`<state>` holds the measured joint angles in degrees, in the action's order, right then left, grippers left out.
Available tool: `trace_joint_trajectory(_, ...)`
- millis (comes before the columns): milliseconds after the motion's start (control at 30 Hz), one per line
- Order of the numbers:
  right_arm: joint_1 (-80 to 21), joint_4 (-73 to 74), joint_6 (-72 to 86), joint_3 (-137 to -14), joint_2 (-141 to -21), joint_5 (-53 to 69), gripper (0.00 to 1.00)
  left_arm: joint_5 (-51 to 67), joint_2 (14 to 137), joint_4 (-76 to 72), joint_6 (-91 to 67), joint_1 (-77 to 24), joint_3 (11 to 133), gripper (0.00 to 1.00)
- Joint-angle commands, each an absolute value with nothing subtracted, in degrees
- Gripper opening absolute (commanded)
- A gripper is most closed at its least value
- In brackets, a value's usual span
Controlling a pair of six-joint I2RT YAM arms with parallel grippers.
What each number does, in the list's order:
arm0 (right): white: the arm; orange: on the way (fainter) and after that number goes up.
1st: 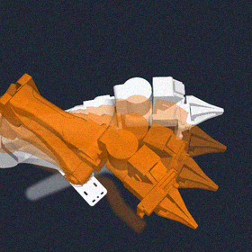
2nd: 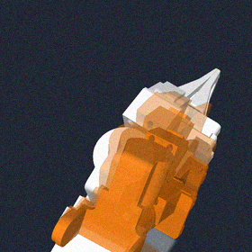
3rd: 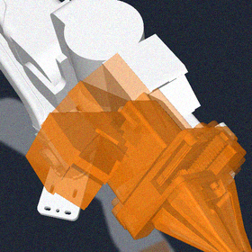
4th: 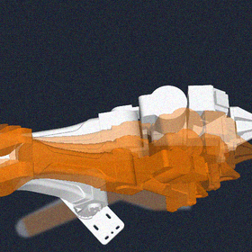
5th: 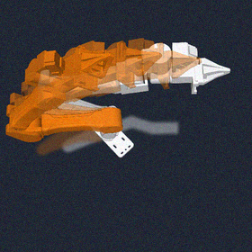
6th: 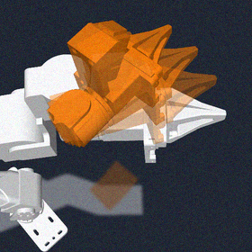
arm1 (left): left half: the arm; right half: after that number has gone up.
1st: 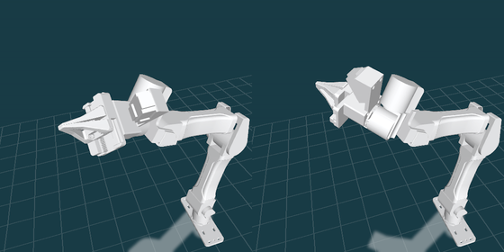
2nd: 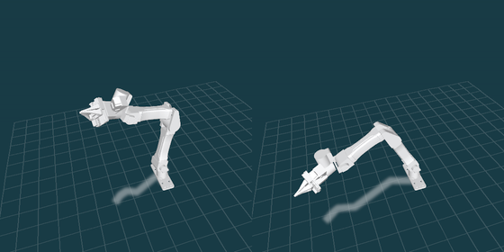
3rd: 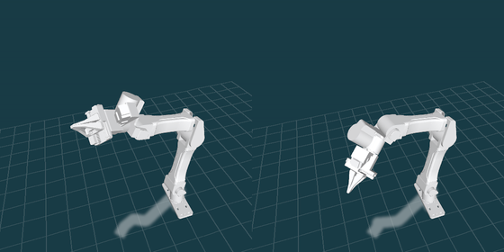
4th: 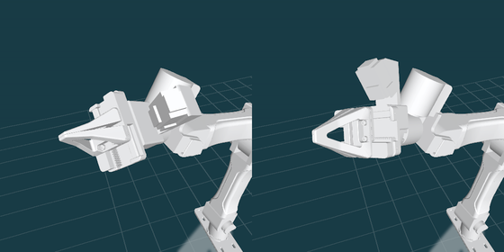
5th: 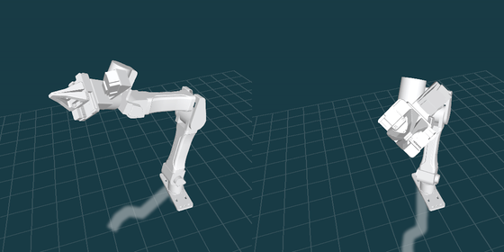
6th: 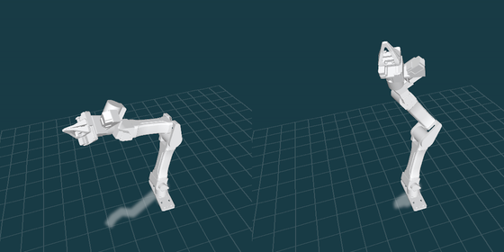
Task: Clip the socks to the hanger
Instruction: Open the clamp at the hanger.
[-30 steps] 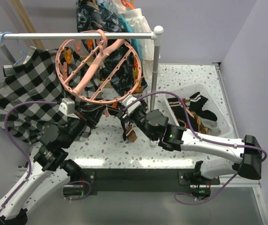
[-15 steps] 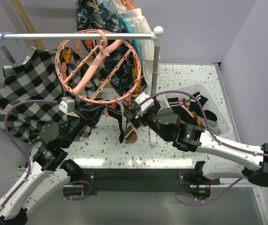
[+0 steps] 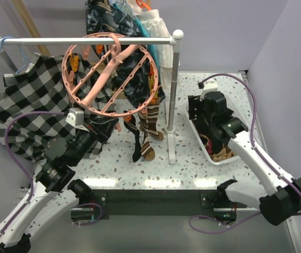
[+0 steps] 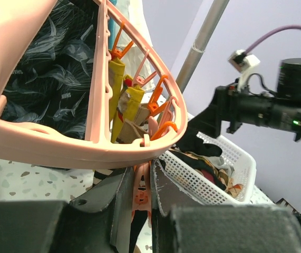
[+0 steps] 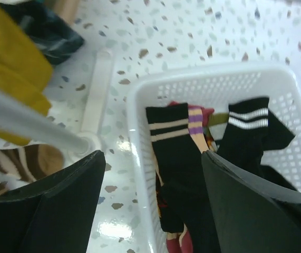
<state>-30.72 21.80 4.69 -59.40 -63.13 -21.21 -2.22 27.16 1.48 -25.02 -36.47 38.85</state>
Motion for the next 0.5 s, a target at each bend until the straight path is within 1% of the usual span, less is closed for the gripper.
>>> trace_joint_trajectory(0,-19.7,21.9,12.6,-60.8,-70.6,-6.7,0.76,-2.5,28.6,2.3,-26.2,-36.5,40.8,0.02)
trace_joint_trajectory(100,-14.9,19.1,15.5,-61.1,-76.9,-0.9,0.73,-2.1,28.9,2.2,-26.5,-36.4,41.0,0.02)
trace_joint_trajectory(200,-11.7,13.8,17.0,-60.4,-81.7,1.8,0.66,-2.1,28.7,2.2,-26.5,-36.4,41.0,0.01)
trace_joint_trajectory(233,-10.9,13.0,17.2,-60.6,-82.7,2.4,0.61,-2.1,28.7,2.3,-26.6,-36.4,41.0,0.01)
trace_joint_trajectory(300,-9.4,11.7,17.6,-60.7,-84.5,4.8,0.59,-2.1,28.6,2.4,-26.7,-36.5,41.0,0.01)
trace_joint_trajectory(333,-8.7,10.3,17.7,-60.6,-85.8,5.7,0.56,-1.9,28.6,2.4,-26.9,-36.4,41.0,0.01)
trace_joint_trajectory(467,-7.6,9.2,17.2,-60.6,-89.2,8.4,0.55,-1.8,28.8,2.3,-27.0,-36.5,40.8,0.01)
